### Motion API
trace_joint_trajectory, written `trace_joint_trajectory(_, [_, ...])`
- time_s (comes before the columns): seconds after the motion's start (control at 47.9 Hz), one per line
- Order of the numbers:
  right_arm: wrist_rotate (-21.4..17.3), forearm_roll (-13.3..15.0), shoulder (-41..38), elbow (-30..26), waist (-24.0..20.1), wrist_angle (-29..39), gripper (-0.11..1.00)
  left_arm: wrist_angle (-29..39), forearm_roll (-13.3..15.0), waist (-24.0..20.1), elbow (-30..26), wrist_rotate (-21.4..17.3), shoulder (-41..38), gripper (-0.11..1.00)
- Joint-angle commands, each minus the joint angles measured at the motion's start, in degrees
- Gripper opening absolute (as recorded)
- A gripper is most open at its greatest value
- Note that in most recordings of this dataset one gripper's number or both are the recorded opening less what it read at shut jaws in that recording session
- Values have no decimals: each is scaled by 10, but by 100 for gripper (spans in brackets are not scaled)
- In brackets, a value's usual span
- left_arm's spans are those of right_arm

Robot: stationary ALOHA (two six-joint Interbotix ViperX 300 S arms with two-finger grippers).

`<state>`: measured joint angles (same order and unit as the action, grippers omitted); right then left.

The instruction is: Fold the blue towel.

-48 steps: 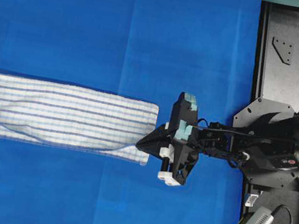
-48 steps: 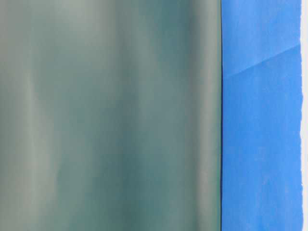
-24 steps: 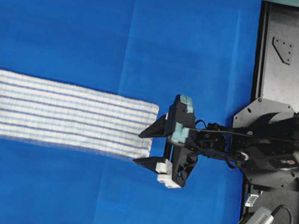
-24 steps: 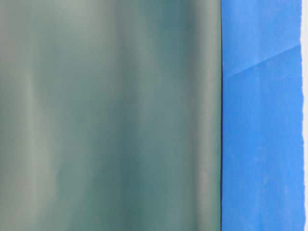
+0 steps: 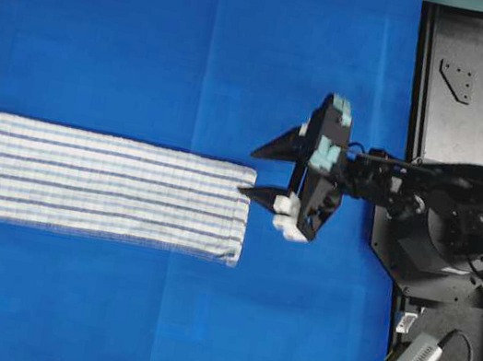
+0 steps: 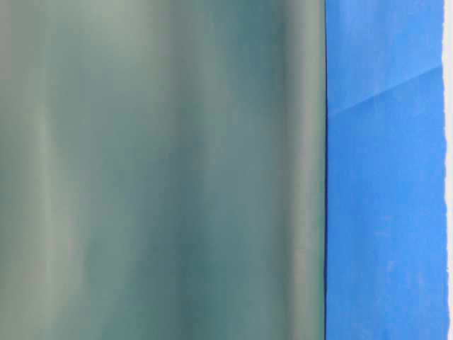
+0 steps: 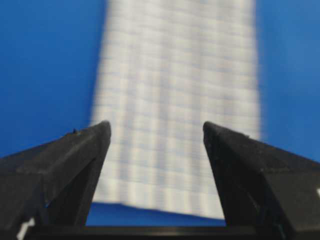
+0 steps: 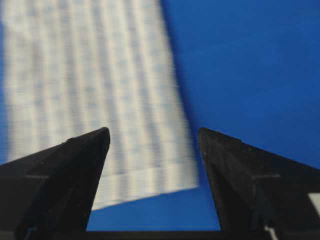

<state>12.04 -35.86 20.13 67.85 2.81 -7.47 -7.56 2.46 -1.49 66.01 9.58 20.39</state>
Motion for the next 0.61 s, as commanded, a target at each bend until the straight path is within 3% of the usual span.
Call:
trace_joint_trajectory(0.0, [7,2,-20,-4,18,-7,83,-8,-2,-26,-4,-17,-18,68])
trace_joint_trajectory(0.146, [10,2,-70,-10,21,-23,83,-26,-1,-38,-8,-40,-78,68])
trace_joint_trajectory(0.585, [4,-2,-141,-30,-1,-33,83,-57,-1,-19,-21,-35,-182,68])
